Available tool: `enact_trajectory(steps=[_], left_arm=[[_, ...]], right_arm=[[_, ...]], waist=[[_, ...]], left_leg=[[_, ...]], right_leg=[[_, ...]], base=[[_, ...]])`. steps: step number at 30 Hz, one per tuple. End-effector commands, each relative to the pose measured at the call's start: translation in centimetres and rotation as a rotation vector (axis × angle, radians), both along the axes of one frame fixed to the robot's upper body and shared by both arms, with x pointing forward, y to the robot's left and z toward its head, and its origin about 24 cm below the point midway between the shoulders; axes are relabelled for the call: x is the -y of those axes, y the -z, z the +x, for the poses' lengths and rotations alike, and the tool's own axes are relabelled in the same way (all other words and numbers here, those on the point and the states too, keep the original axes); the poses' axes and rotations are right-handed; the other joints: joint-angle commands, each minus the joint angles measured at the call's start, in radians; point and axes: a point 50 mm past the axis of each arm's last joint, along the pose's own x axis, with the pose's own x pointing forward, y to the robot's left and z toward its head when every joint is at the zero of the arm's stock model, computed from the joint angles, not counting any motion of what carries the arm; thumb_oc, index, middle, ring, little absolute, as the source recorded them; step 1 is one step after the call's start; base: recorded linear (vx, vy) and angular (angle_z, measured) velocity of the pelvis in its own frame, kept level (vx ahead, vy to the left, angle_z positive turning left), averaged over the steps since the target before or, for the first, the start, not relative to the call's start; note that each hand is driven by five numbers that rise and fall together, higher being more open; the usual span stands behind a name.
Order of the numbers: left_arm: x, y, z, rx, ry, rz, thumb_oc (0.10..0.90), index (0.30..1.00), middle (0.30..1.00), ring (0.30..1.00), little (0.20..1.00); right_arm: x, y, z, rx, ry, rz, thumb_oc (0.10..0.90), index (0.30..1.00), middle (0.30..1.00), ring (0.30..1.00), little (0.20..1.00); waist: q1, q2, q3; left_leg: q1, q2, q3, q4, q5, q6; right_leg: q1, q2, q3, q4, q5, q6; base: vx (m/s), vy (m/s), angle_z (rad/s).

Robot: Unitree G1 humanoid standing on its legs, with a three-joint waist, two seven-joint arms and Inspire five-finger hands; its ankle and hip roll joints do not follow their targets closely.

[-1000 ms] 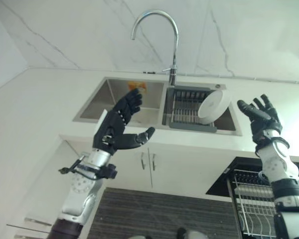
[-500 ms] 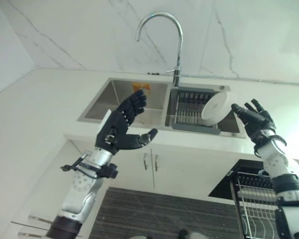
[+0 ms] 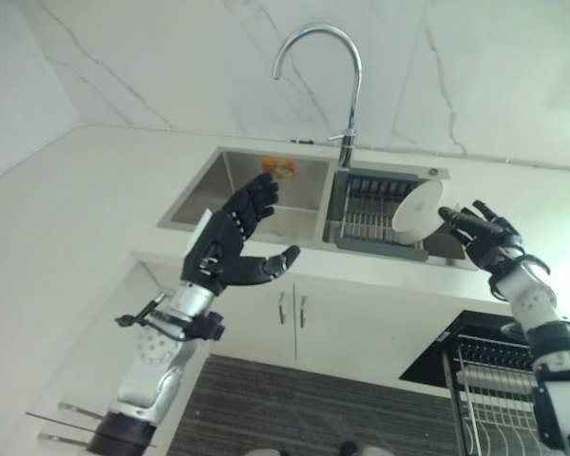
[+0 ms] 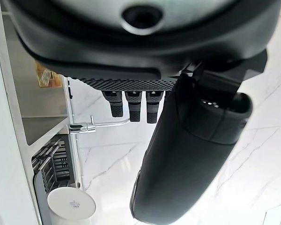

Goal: Place the dishes in the dishwasher.

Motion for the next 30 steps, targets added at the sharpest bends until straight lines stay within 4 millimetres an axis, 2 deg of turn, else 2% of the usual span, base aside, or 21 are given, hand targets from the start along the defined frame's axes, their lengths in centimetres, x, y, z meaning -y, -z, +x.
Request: enact_trajectory(steps=[1,30], left_arm=[[0.78,-4.56,0.03,0.214,0.068,-0.047,0.8,0.9,0.9,0.9,0.9],[0.81,-4.3,0.12,0.182,0.053,-0.044,0.8,0.9,0.9,0.9,0.9]], right_arm=[[0.5,-7.07,1.78,0.241,0.001,-0.023,0.8,0.9,0.9,0.9,0.9],[1.18,-6.72,2.27,0.157,0.048,-0.018,0.8,0.9,0.9,0.9,0.9]], waist=[[0.021,-0.02,-0.067],[0.045,-0.014,-0.066]], left_leg=[[0.014,0.09,0.008,0.06,-0.104,-0.077],[0.011,0.106,0.013,0.06,-0.082,-0.09]], right_leg=[[0.033,-0.052,-0.023,-0.007,-0.017,0.081],[0.061,-0.046,-0.04,-0.007,-0.036,0.07]], base=[[0.0,0.0,0.0],[0.0,-0.002,0.01]])
